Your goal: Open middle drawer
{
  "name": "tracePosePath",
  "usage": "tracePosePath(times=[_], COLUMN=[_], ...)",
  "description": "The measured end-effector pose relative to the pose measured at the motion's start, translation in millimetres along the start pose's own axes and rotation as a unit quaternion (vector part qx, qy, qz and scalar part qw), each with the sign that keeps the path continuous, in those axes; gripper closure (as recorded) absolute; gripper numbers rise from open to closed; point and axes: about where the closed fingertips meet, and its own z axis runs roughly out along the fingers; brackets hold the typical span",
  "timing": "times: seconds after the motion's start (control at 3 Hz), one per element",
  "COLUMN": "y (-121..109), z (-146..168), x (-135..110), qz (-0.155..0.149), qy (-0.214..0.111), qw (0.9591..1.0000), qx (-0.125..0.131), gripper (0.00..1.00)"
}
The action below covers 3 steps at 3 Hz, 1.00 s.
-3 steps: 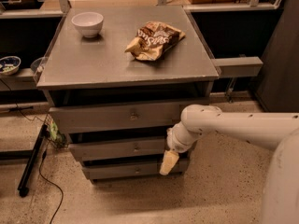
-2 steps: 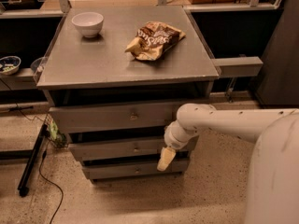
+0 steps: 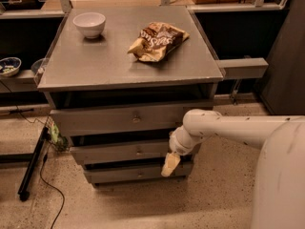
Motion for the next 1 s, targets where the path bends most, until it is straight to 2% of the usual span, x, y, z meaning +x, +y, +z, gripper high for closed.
tracePosePath(times=[0.33, 0.67, 1.0], y=[2.9, -6.1, -25.6], z=[8.5, 14.2, 25.1], x=[2.1, -1.9, -3.4], qz=[0.006, 0.013, 0.022], qy=[-0.011, -0.040, -0.079], qw=[0.9998, 0.9983, 0.9954], qx=[0.013, 0.040, 0.050], gripper=[0.00, 0.00, 0.00])
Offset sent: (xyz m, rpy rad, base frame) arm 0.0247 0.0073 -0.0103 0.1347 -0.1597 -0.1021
